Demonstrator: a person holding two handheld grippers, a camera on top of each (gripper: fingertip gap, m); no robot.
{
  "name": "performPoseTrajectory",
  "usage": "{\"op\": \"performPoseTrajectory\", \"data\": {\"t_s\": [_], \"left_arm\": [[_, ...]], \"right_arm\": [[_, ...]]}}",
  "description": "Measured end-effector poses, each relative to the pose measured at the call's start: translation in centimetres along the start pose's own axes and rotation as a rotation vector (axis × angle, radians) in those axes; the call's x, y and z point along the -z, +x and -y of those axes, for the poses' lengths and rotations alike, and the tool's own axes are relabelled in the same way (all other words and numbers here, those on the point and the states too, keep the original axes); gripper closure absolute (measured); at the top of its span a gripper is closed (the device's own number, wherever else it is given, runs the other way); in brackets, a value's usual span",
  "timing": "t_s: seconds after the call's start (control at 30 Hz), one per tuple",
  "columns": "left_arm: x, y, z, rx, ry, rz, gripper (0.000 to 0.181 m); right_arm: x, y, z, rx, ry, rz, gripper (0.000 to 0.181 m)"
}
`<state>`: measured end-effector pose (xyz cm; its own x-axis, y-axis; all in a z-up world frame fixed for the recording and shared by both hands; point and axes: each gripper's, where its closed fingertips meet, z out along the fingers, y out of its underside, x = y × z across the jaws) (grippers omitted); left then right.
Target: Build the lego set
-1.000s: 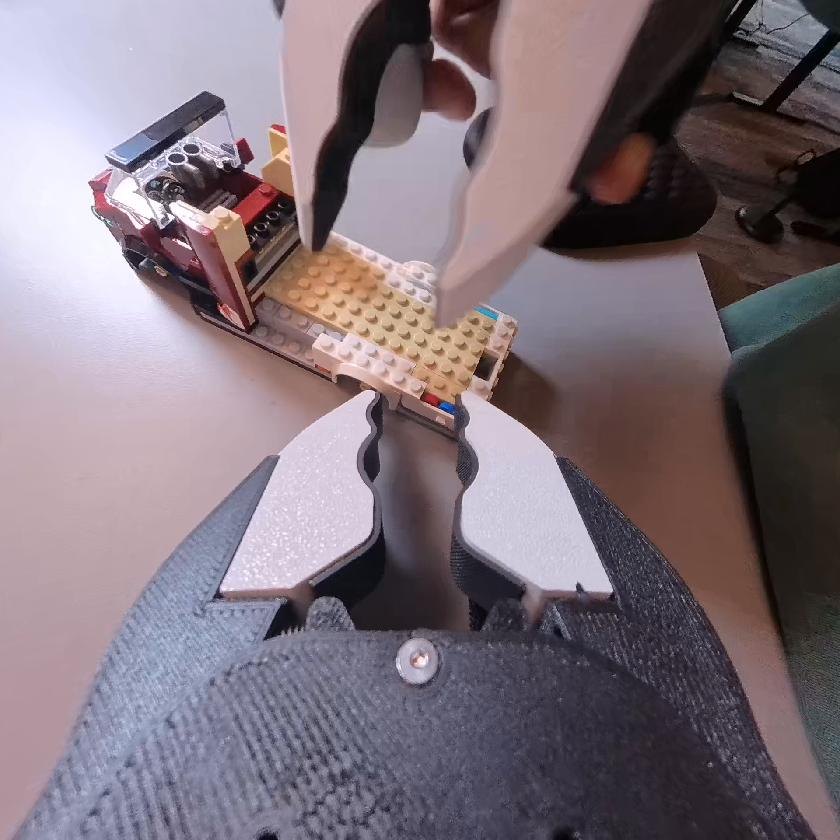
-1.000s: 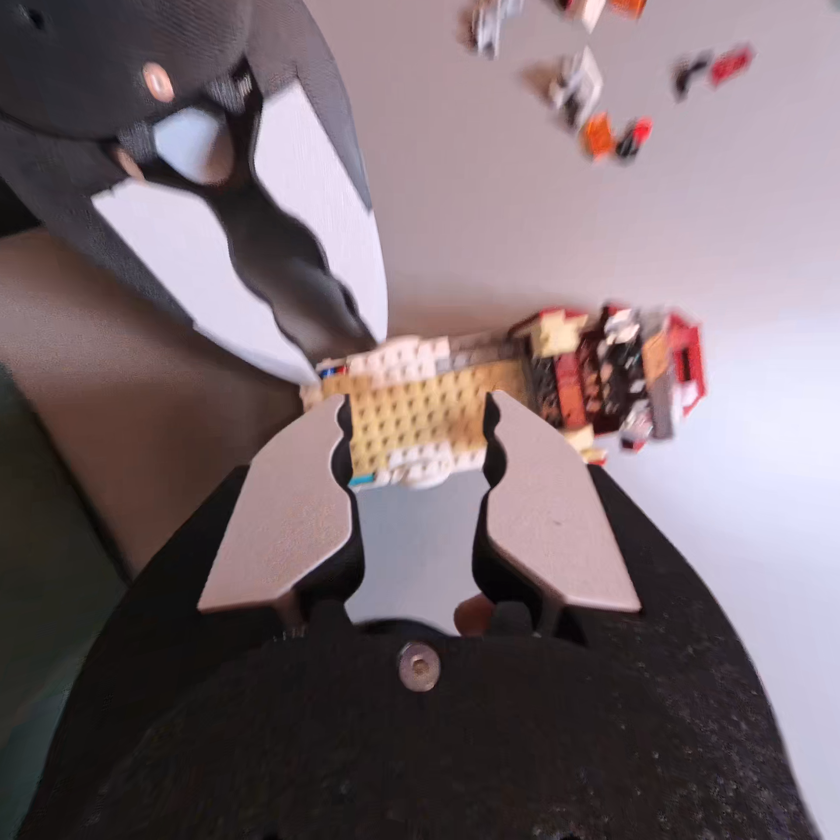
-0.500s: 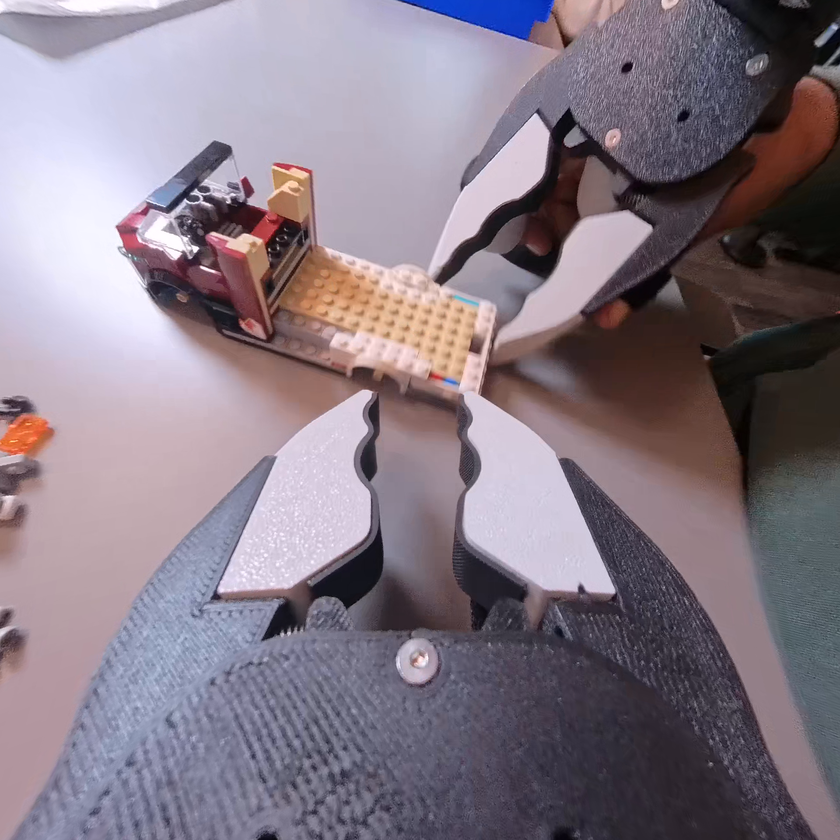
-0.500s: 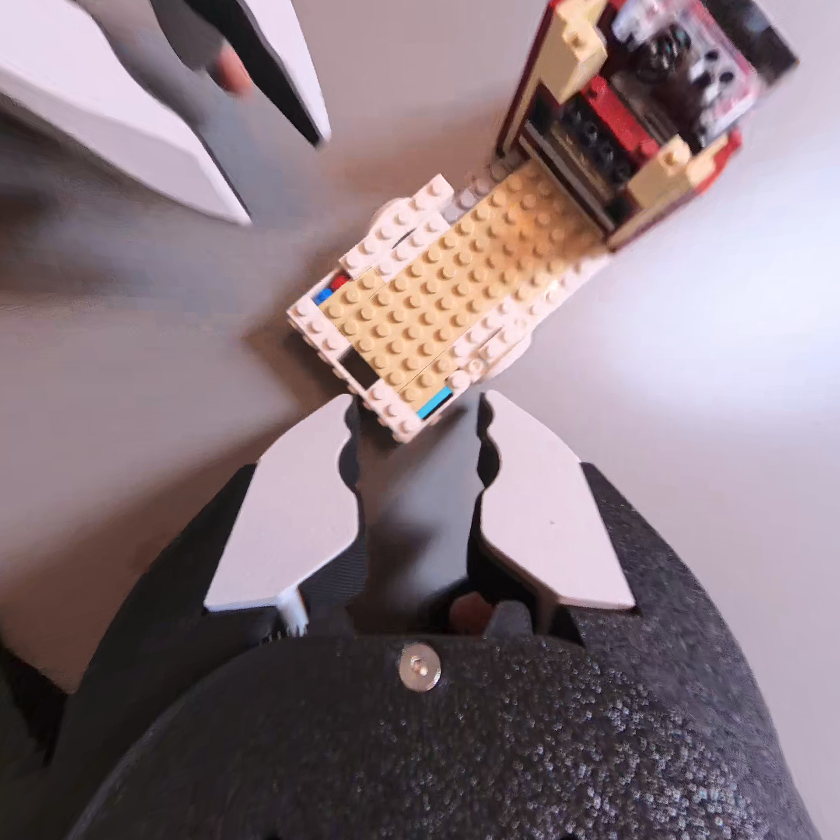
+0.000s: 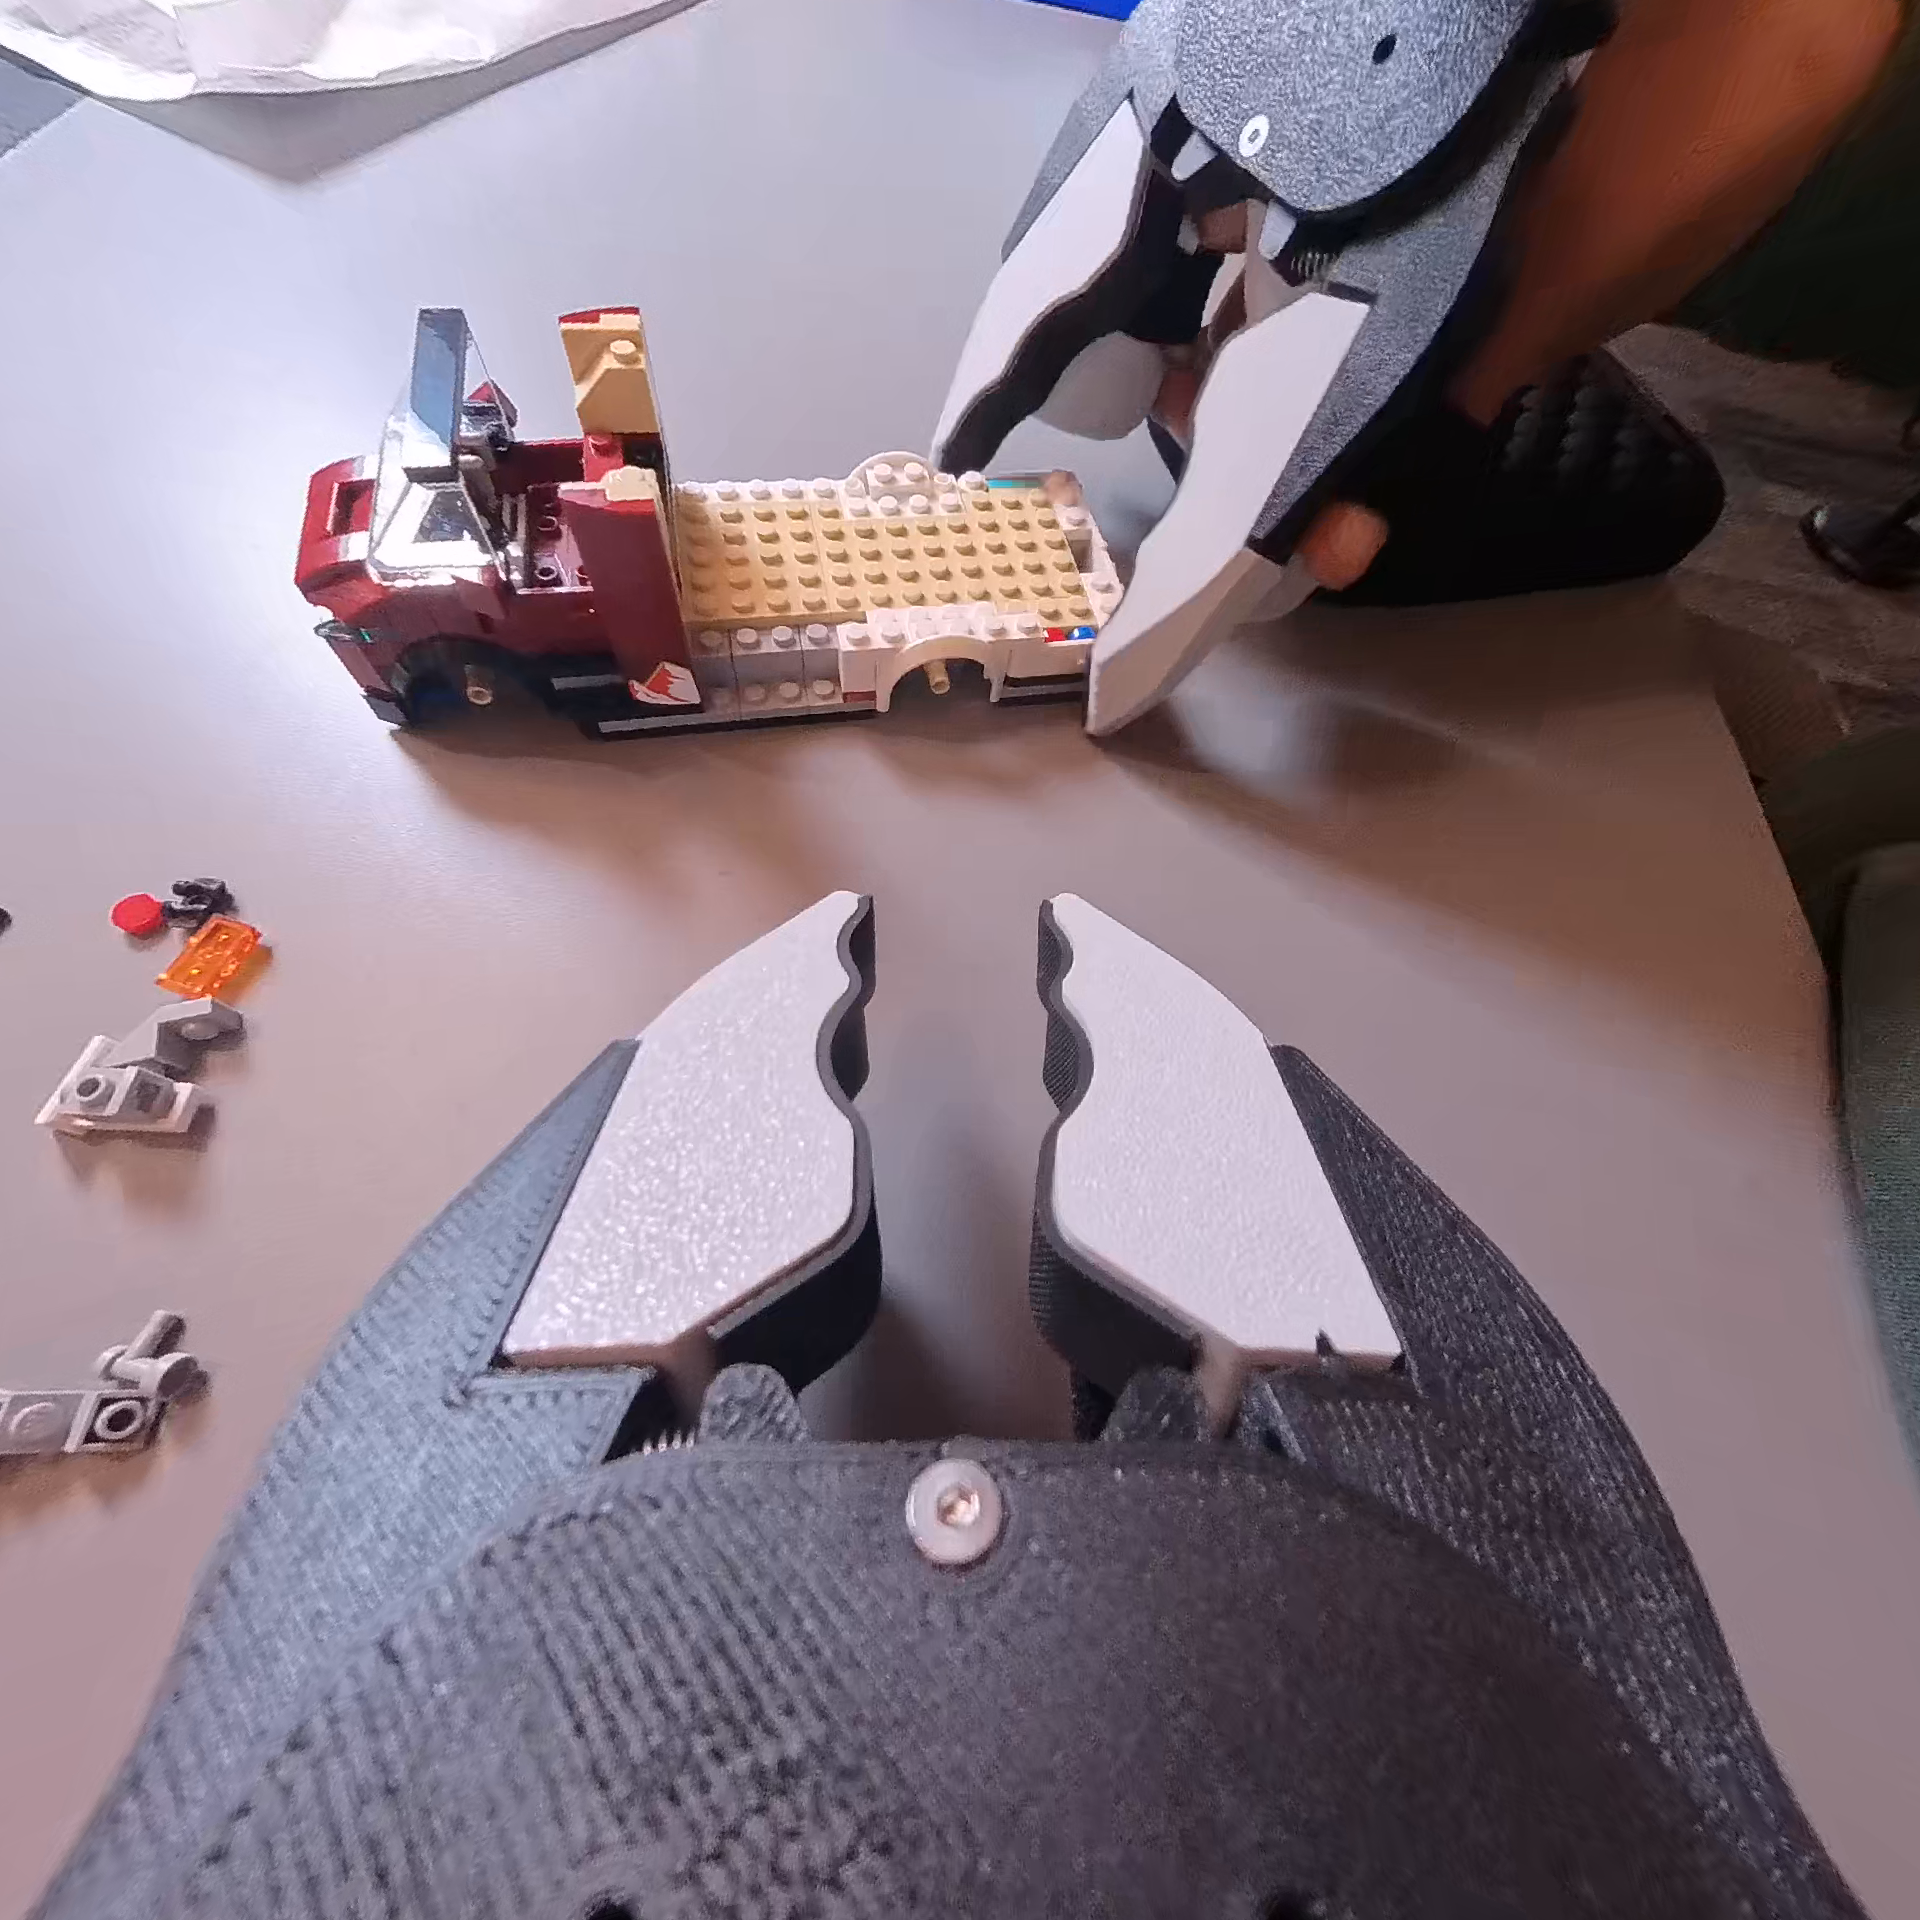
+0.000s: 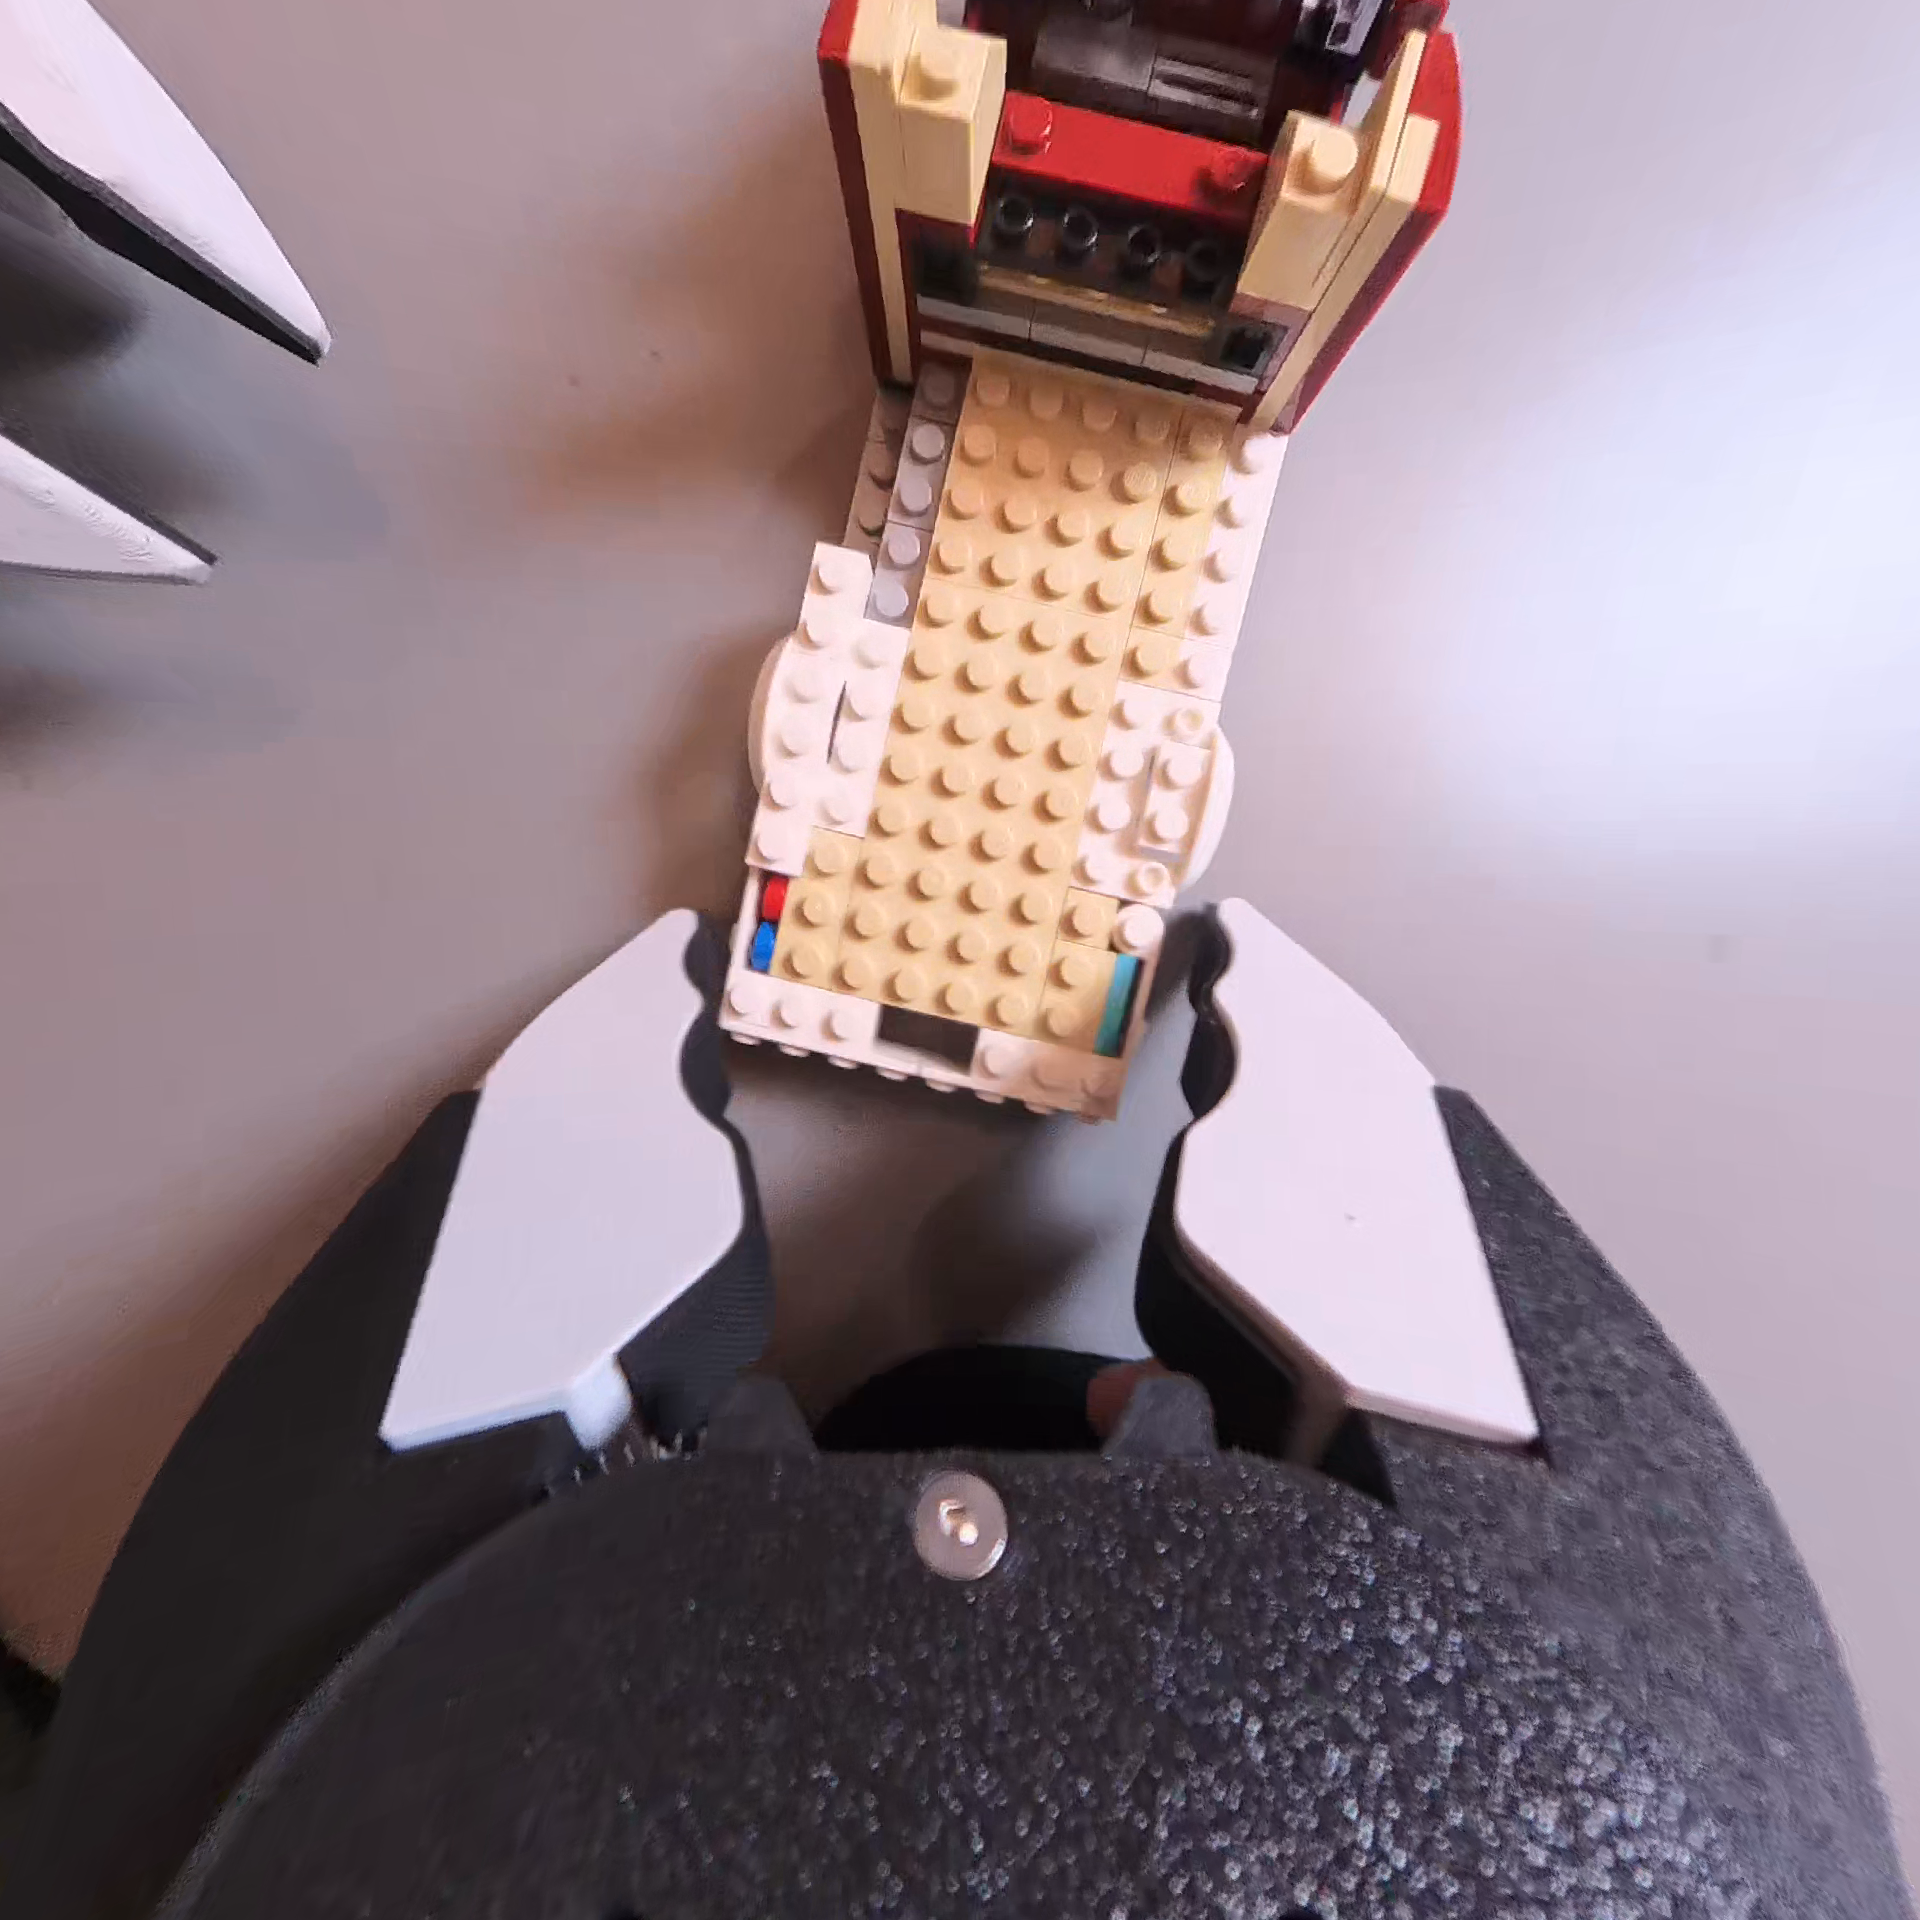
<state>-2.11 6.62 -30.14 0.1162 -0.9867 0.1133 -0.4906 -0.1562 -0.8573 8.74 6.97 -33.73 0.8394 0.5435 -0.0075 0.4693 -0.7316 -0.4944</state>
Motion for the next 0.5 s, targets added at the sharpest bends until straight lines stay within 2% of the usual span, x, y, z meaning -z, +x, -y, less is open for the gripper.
{"op": "performPoseTrajectory", "data": {"t_s": [0.03,0.17,0.3,0.4,0.5], "left_arm": [[0.1,-0.1,0.0,-0.003,0.002,0.006,0.151],[0.3,-1.1,0.1,-0.028,0.008,0.053,0.149],[0.7,-2.3,0.6,-0.097,0.025,0.133,0.139],[1.5,-3.8,1.3,-0.238,0.034,0.261,0.126],[2.0,-4.6,1.9,-0.372,0.041,0.337,0.11]], "right_arm": [[0.0,0.2,0.2,0.007,-0.001,0.003,0.102],[0.4,0.9,-0.1,0.078,-0.033,0.107,0.103],[2.1,-0.1,0.4,0.034,-0.056,0.425,0.103],[3.9,-1.3,0.9,0.013,-0.083,0.698,0.103],[4.8,-2.4,1.2,0.021,-0.133,0.888,0.103]]}}
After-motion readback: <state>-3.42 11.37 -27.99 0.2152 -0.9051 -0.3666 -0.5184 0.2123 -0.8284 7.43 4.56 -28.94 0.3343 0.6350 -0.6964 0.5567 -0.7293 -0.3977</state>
